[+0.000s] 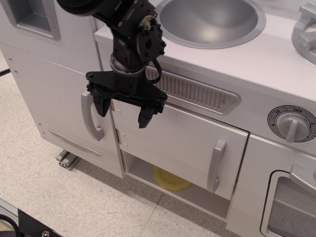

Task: Open cabinet

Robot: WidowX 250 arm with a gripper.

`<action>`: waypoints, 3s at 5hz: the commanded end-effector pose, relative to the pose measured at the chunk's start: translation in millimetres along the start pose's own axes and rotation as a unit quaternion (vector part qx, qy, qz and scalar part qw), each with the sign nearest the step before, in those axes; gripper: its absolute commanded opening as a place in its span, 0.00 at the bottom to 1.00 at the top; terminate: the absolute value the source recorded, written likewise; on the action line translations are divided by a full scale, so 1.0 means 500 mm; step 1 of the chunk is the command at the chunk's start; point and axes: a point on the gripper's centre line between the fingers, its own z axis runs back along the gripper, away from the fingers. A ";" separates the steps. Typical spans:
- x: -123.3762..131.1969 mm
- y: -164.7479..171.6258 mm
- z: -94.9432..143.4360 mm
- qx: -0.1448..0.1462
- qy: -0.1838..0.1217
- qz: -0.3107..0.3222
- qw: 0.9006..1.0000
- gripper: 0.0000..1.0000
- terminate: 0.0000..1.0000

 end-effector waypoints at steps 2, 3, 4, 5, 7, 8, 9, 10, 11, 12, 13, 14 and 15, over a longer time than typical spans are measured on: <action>-0.040 -0.052 -0.022 -0.021 -0.028 -0.030 0.999 1.00 0.00; -0.080 -0.119 -0.048 -0.049 -0.023 -0.072 0.996 1.00 0.00; -0.105 -0.181 -0.059 -0.072 -0.032 -0.099 0.992 1.00 0.00; -0.099 -0.226 -0.066 -0.091 -0.030 -0.108 0.989 1.00 0.00; -0.045 -0.274 -0.062 -0.119 -0.067 -0.086 0.987 1.00 0.00; -0.023 -0.287 -0.065 -0.115 -0.076 -0.075 0.988 1.00 0.00; -0.020 -0.291 -0.076 -0.106 -0.091 -0.075 0.987 1.00 0.00; -0.020 -0.292 -0.084 -0.101 -0.102 -0.075 0.987 0.00 0.00; -0.024 -0.290 -0.080 -0.107 -0.103 -0.076 0.986 0.00 0.00; -0.029 -0.288 -0.084 -0.107 -0.106 -0.078 0.985 0.00 0.00; -0.048 -0.272 -0.082 -0.111 -0.099 -0.090 0.985 0.00 0.00; -0.083 -0.240 -0.087 -0.108 -0.088 -0.109 0.984 0.00 0.00; -0.100 -0.206 -0.088 -0.111 -0.080 -0.121 0.983 0.00 0.00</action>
